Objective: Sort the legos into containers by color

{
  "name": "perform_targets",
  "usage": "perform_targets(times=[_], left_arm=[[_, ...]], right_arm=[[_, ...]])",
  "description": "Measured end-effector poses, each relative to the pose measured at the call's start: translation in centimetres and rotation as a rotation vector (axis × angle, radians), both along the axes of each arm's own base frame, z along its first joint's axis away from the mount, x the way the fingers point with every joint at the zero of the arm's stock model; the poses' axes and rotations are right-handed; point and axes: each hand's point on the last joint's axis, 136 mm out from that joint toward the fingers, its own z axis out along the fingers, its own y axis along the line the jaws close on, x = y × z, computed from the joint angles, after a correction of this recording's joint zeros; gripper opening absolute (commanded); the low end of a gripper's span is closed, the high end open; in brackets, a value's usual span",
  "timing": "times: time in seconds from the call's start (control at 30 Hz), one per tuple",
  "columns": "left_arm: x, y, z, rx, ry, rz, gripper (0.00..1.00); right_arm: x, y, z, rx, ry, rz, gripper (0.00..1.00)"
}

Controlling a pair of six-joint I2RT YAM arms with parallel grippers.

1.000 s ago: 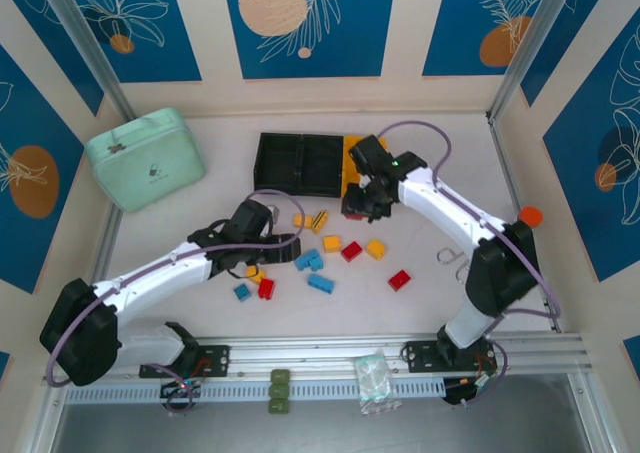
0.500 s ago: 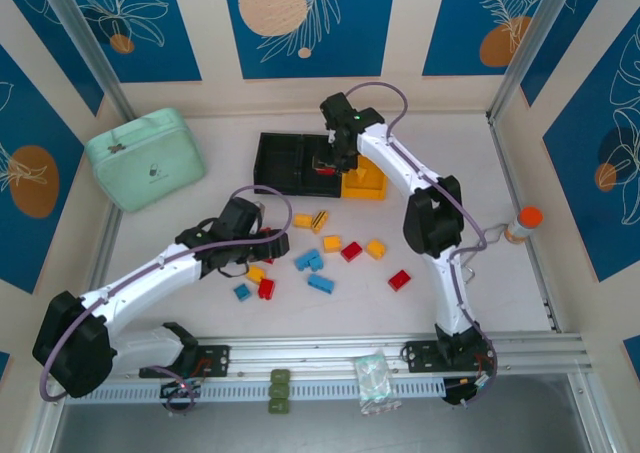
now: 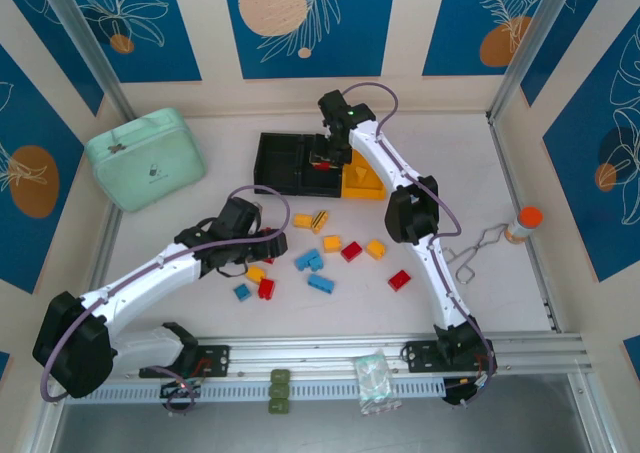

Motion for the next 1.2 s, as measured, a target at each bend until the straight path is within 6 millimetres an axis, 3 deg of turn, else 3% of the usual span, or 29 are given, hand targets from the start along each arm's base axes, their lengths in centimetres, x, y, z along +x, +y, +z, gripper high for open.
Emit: perform_targets(times=[0.1,0.33,0.77,0.93,1.1,1.2], left_arm=[[0.0,0.0,0.0,0.000,0.002,0.002,0.75],[0.0,0.0,-0.1,0.000,0.003,0.002,0.75],[0.1,0.2,-0.1,0.003,0.000,0.009,0.76],[0.2,1.0,0.0,0.017,0.005,0.030,0.75],[0.2,2.5,0.6,0.074,0.006,0.052,0.75],[0.2,3.8,0.9,0.113,0.008,0.073,0.74]], right_arm=[[-0.1,0.0,-0.2,-0.003,0.007,0.001,0.37],[-0.4,0.1,-0.6,-0.010,0.013,0.010,0.52],[-0.7,0.5,-0.3,-0.020,0.004,0.033,0.53],[-2.0,0.6,3.0,-0.011,-0.038,0.062,0.53],[-5.4,0.6,10.0,0.036,-0.150,0.107,0.53],[-8.3,0.2,12.9,0.089,-0.203,0.134,0.53]])
